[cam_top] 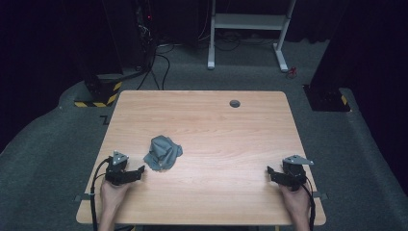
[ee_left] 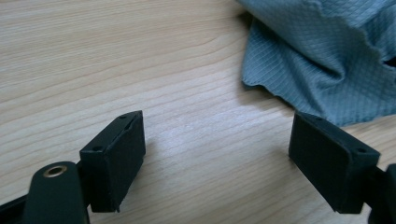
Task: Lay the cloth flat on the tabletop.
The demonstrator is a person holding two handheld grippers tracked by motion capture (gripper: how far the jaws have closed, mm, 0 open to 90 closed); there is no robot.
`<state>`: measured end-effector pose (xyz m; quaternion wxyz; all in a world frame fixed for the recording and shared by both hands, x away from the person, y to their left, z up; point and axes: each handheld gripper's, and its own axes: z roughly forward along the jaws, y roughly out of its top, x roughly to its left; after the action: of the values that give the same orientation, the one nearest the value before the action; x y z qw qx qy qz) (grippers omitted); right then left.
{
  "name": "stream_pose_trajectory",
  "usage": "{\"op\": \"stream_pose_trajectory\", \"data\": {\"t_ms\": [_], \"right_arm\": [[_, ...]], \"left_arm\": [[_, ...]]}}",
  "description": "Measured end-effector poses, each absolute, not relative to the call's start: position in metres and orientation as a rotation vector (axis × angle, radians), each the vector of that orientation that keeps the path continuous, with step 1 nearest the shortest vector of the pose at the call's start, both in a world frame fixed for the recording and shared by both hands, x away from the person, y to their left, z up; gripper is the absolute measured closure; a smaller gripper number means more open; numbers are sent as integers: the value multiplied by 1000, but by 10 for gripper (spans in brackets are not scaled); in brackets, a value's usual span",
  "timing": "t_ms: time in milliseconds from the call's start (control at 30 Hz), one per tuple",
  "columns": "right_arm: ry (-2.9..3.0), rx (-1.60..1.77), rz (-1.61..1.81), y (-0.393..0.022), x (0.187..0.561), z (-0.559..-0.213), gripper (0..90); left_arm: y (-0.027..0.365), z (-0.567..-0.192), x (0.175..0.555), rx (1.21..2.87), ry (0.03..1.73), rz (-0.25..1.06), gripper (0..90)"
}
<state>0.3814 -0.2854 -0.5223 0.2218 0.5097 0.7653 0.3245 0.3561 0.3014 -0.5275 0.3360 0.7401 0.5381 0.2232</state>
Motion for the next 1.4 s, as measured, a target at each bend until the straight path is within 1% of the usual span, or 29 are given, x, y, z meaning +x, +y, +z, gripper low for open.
{"op": "stream_pose_trajectory", "data": {"t_ms": [133,267,300,367,467,667,800,1100,1400], "right_arm": [[2115,1409,897,-285,381,-522,290],[2115,1408,897,-285,382,-522,289],[2115,1409,897,-285,381,-522,289],[2115,1409,896,-285,381,-522,289],[2115,1409,897,-285,381,-522,289],[2115,1409,896,-285,381,-522,289],[2115,1408,896,-285,381,-522,289],[2115,1408,895,-285,381,-522,289],[2115,1408,896,-285,381,-522,289]], "left_arm": [[300,-527,356,1923,1398,587,181],[297,-525,354,1899,1382,561,164],[296,-524,354,1885,1370,520,162],[295,-524,354,1881,1366,504,160],[292,-522,354,1896,1355,511,155],[287,-519,354,1867,1336,492,154],[280,-518,356,1887,1320,486,152],[256,-511,369,1916,1275,488,155],[238,-515,391,1986,1310,507,171]]}}
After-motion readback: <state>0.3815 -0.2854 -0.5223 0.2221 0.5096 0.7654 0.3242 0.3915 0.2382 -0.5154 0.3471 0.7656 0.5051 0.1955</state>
